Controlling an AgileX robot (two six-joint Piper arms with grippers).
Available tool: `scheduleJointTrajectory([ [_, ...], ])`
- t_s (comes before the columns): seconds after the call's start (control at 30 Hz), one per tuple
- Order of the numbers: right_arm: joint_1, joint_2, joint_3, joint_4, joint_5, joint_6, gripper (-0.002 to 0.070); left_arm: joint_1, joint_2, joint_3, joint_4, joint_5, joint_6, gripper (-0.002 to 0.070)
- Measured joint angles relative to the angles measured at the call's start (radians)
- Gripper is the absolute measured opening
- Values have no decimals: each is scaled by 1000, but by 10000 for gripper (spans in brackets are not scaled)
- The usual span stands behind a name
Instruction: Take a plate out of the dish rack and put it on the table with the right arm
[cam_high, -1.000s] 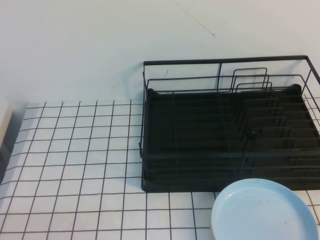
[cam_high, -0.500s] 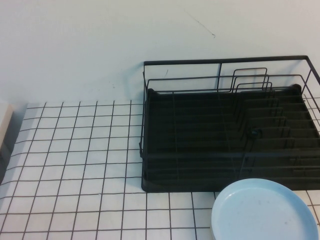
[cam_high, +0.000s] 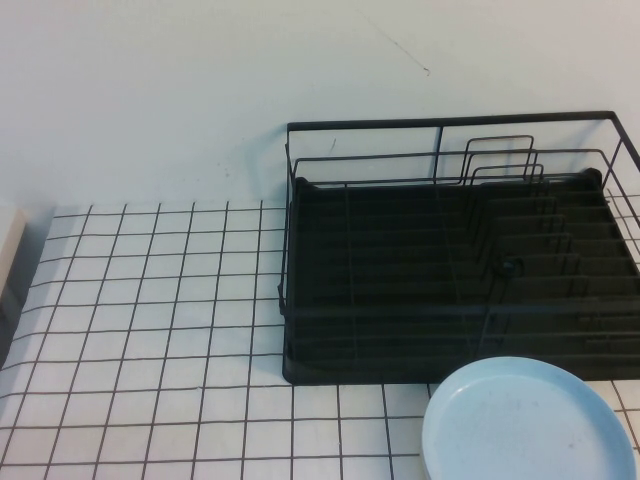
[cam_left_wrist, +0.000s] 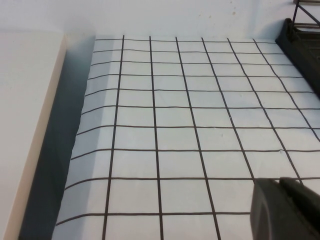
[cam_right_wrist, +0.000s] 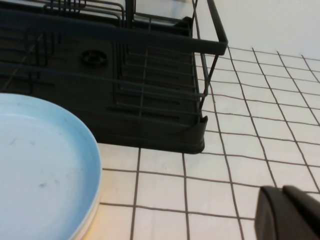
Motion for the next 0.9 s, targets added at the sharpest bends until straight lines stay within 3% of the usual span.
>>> scheduleJointTrajectory([
  [0.33, 0, 0, 0, -67, 0, 114, -2, 0, 0, 0, 0, 0, 0, -3],
  [0.9, 0, 0, 0, -72, 0, 131, -2, 0, 0, 0, 0, 0, 0, -3],
])
